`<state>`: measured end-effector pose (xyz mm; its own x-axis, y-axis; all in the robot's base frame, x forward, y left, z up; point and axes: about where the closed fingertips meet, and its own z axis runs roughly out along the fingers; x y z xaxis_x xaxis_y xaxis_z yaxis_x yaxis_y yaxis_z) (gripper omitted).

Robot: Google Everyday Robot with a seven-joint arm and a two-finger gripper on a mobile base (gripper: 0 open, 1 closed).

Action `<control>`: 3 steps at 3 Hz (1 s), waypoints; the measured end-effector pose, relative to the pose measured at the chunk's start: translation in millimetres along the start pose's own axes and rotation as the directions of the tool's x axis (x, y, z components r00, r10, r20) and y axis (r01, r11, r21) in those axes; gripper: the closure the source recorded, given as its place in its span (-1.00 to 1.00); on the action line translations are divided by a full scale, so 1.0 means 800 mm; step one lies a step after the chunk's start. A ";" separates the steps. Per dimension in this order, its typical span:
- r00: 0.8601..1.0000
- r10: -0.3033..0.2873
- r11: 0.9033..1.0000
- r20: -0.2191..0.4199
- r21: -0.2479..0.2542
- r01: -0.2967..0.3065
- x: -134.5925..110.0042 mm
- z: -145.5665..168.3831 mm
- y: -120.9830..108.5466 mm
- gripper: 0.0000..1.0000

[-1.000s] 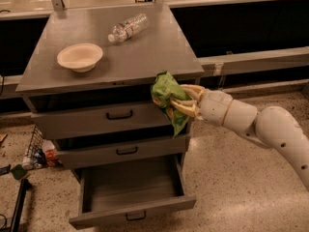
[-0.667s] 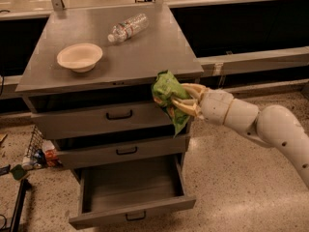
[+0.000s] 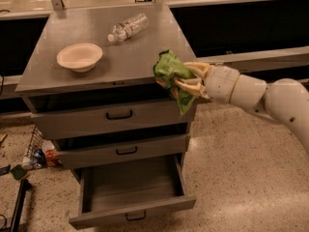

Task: Pick green rice chip bag from bottom drawer and place on counter

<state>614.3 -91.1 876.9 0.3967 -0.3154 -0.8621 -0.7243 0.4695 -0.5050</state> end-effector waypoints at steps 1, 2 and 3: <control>0.994 -0.093 0.994 -0.051 -0.063 0.089 -0.013 0.016 -0.031 1.00; 0.985 -0.160 0.968 -0.059 -0.206 0.145 -0.023 0.067 -0.047 1.00; 0.975 -0.221 0.915 0.013 -0.343 0.212 -0.037 0.146 -0.056 1.00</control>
Offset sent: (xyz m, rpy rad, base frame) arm 0.1349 0.0235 0.1190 -0.2708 -0.1076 0.1813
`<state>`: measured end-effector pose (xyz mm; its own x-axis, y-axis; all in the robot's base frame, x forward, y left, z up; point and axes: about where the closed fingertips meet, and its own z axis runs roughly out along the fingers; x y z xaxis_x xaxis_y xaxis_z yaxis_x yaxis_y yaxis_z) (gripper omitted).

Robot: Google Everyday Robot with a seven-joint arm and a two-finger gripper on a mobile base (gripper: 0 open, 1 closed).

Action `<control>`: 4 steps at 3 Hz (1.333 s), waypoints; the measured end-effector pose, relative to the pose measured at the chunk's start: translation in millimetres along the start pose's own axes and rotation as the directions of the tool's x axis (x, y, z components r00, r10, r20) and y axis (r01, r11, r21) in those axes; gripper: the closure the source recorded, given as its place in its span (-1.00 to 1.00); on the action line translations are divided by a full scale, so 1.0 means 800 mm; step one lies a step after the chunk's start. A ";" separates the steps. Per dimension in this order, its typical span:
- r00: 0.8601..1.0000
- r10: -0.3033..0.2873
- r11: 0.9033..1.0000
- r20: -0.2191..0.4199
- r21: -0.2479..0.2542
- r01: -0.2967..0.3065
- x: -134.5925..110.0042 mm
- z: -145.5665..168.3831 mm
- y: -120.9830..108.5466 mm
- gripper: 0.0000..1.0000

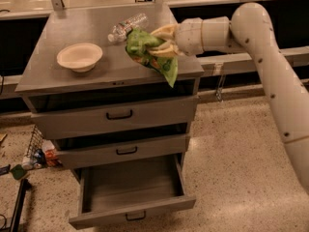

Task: Pick green rice chip bag from bottom drawer and place on counter

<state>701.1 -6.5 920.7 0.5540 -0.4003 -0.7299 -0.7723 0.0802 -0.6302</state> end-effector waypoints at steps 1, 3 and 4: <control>0.998 -0.054 0.998 0.024 -0.017 0.054 -0.012 0.033 -0.044 1.00; 0.998 -0.060 0.987 -0.028 0.148 0.064 0.027 0.032 -0.150 0.04; 0.998 -0.044 0.981 -0.039 0.185 0.050 0.040 0.030 -0.170 -0.59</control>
Offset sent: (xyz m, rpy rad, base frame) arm 0.1520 -0.0140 0.0829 0.0715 -0.1560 -0.1610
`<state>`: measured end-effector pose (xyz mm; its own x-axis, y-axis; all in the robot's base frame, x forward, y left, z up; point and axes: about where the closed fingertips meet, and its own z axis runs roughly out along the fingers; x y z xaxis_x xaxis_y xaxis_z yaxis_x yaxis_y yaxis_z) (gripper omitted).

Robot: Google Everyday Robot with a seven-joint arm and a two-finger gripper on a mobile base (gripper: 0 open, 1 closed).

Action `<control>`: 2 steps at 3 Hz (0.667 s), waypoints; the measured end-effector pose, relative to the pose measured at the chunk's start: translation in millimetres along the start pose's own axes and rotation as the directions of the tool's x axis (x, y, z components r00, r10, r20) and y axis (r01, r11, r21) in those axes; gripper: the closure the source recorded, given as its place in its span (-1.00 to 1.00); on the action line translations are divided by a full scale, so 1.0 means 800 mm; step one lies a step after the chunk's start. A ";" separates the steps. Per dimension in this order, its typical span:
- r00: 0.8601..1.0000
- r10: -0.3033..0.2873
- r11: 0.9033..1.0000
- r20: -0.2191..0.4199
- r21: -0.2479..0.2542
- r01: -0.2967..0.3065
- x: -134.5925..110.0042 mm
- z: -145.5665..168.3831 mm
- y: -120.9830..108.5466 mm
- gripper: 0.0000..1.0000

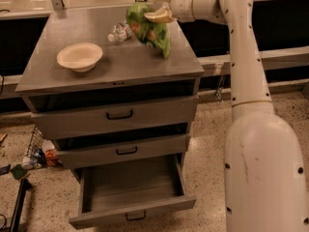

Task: Pick green rice chip bag from bottom drawer and place on counter

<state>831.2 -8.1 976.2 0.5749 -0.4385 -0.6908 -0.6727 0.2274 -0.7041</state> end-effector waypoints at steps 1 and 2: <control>1.000 0.010 0.999 0.013 0.031 -0.010 -0.004 -0.006 -0.014 -1.00; 0.998 0.021 0.996 0.051 0.085 -0.025 -0.018 -0.049 -0.024 -1.00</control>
Offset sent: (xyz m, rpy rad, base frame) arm -0.0591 -0.0748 0.0445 0.1725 -0.0569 -0.0642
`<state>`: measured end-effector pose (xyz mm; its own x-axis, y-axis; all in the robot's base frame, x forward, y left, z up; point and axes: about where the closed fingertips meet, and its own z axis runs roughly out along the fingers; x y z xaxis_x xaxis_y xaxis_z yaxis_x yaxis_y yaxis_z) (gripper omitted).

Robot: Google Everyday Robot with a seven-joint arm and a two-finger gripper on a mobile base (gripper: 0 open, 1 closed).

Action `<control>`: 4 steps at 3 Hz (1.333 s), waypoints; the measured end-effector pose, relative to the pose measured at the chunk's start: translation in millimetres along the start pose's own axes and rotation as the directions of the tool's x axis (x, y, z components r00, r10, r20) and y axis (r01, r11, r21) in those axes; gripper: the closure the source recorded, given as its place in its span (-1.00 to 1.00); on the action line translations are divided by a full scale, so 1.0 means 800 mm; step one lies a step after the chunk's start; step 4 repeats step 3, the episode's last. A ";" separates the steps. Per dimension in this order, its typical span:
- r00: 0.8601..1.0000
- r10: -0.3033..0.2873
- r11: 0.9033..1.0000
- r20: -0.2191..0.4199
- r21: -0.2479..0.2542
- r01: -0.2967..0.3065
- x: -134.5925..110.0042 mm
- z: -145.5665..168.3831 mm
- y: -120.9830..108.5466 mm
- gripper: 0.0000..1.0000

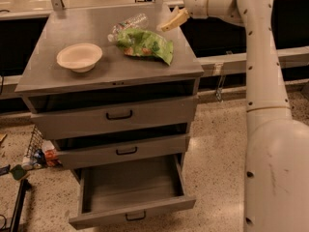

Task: Pick green rice chip bag from bottom drawer and place on counter

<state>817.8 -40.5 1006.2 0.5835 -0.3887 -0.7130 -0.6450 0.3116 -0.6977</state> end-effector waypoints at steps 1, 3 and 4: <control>0.999 -0.040 0.993 0.008 0.113 0.039 -0.044 -0.059 -0.028 -1.00; 0.999 -0.034 0.974 0.031 0.226 0.026 -0.071 -0.102 -0.039 -1.00; 0.999 -0.034 0.974 0.031 0.226 0.026 -0.071 -0.102 -0.039 -1.00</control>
Offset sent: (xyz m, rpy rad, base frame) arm -0.0309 -0.0359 0.0459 0.0579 -0.0860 -0.0750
